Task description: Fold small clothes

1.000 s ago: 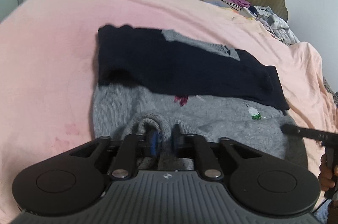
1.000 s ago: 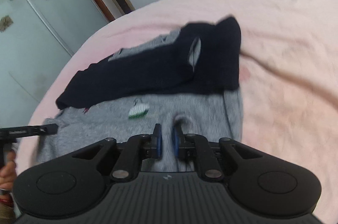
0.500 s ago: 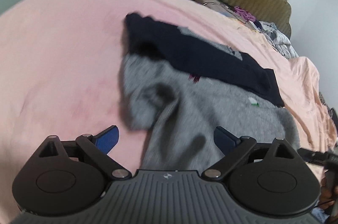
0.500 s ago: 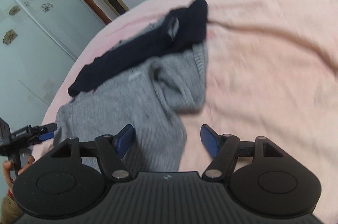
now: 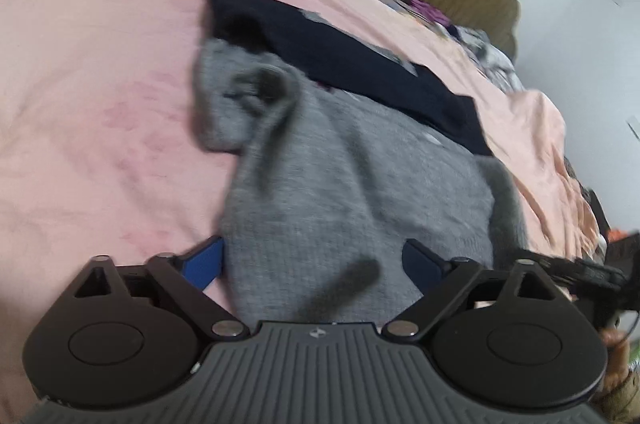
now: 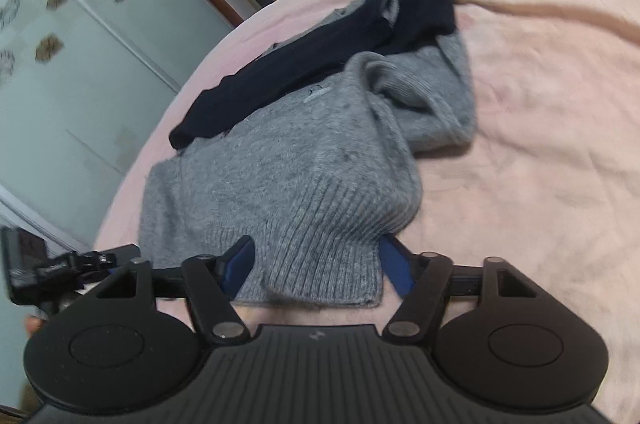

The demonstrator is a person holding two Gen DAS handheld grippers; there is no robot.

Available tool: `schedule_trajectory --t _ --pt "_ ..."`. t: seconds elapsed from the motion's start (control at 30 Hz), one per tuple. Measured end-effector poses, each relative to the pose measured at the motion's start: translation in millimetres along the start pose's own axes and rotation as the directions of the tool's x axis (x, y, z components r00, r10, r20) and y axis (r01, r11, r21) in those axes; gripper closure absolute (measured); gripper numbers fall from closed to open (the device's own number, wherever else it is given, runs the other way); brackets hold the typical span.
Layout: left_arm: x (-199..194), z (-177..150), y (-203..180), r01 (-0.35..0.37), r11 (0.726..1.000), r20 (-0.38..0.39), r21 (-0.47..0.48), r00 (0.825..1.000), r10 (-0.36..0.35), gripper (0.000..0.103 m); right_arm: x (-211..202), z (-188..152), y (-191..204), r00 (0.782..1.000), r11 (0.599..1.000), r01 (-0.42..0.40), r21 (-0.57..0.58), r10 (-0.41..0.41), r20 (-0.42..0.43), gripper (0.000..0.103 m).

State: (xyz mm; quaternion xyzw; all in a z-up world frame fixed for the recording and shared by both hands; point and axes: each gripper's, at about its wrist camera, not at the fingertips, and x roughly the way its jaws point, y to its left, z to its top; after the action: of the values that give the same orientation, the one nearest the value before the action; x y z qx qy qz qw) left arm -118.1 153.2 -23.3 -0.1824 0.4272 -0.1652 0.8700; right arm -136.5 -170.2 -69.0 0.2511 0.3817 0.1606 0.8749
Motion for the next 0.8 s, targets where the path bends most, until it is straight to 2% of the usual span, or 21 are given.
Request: schedule_trajectory --t 0.03,0.07,0.1,0.13,0.17,0.23,0.3,0.4,0.53,0.6,0.7,0.8 --pt "1.7 -2.3 -2.8 -0.007 1.0 0.004 0.011 1.0 0.007 0.026 3.1 0.4 2.5 1.0 1.0 0.022 -0.018 -0.022 -0.001 0.07" --pt "3.3 -3.7 -8.0 -0.031 0.999 0.003 0.041 1.0 0.03 0.048 5.6 0.5 3.0 0.999 0.999 0.041 -0.028 -0.041 -0.004 0.079" --pt "5.4 -4.7 -13.0 -0.063 0.995 -0.003 0.071 0.998 0.063 0.063 6.2 0.3 1.7 0.999 0.999 0.044 -0.026 -0.044 -0.001 0.081" --pt "6.7 -5.4 -15.4 -0.089 0.993 -0.009 0.081 0.996 0.09 0.087 5.8 0.0 -0.8 0.999 0.999 0.037 -0.016 -0.037 0.0 0.086" --pt "6.7 -6.1 -13.7 -0.084 0.994 -0.02 0.069 0.996 0.085 0.093 3.7 -0.1 -2.8 1.0 1.0 0.029 -0.006 -0.029 0.003 0.087" --pt "-0.4 -6.4 -5.9 -0.052 0.999 -0.014 0.013 0.999 0.053 0.093 -4.7 -0.2 -5.2 1.0 1.0 -0.004 0.005 0.003 0.017 0.088" --pt "-13.6 -6.5 -6.3 -0.043 0.999 0.013 0.004 0.999 0.043 0.093 -18.3 1.2 -4.8 0.998 0.999 -0.051 0.011 0.051 0.041 0.089" --pt "-46.9 -2.5 -13.3 0.029 1.0 0.073 0.0 0.997 -0.029 0.094 -48.1 5.3 2.9 0.987 0.992 -0.125 -0.014 0.126 0.097 0.089" --pt "-99.9 3.7 -28.6 0.116 0.993 0.139 0.035 0.983 -0.12 0.094 -92.3 7.7 20.7 0.966 0.977 -0.194 -0.093 0.206 0.156 0.089" --pt "-126.8 3.0 -37.9 0.158 0.985 0.173 0.074 0.97 -0.169 0.094 -112.6 6.2 29.5 0.956 0.967 -0.213 -0.143 0.236 0.176 0.089" --pt "-146.3 -0.4 -50.4 0.15 0.983 0.191 0.107 0.967 -0.168 0.094 -133.6 4.4 39.1 0.943 0.952 -0.239 -0.191 0.274 0.187 0.089" --pt "-140.0 0.8 -53.6 0.165 0.981 0.165 0.099 0.97 -0.18 0.094 -140.2 3.8 41.7 0.939 0.945 -0.261 -0.196 0.296 0.178 0.089"
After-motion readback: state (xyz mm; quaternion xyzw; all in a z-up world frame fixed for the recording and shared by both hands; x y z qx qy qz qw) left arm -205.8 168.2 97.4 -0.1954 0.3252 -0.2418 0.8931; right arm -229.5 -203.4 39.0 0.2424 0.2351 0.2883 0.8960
